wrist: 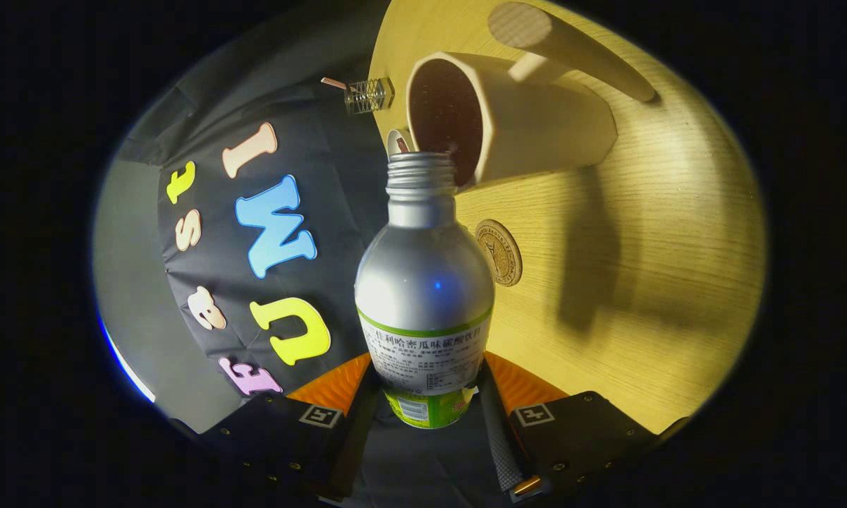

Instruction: Take the bottle from table, then pour the juice into the cup, finally place the bottle on the coaster

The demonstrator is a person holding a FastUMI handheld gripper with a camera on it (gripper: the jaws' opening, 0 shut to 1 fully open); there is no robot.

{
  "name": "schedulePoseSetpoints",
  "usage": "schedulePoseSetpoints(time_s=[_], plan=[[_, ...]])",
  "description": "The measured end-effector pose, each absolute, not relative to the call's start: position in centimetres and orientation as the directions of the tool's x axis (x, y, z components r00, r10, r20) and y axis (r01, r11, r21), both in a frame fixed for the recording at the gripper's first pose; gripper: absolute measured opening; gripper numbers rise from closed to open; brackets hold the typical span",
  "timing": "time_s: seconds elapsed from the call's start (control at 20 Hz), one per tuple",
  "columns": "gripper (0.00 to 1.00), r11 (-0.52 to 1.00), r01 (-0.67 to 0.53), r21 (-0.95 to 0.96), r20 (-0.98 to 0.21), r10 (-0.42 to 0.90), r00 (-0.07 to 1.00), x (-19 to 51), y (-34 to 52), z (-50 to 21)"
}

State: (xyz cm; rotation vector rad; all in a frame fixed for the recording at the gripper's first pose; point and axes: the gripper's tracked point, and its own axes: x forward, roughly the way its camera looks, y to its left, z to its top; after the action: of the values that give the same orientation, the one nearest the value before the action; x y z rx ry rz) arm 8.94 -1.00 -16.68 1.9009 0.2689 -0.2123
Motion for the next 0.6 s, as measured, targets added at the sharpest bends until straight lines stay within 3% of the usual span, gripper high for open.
schedulePoseSetpoints(time_s=[0.6], plan=[[0.74,-0.371,0.276,0.887,-0.269,0.071,0.961,9.27,-0.97,-16.18]])
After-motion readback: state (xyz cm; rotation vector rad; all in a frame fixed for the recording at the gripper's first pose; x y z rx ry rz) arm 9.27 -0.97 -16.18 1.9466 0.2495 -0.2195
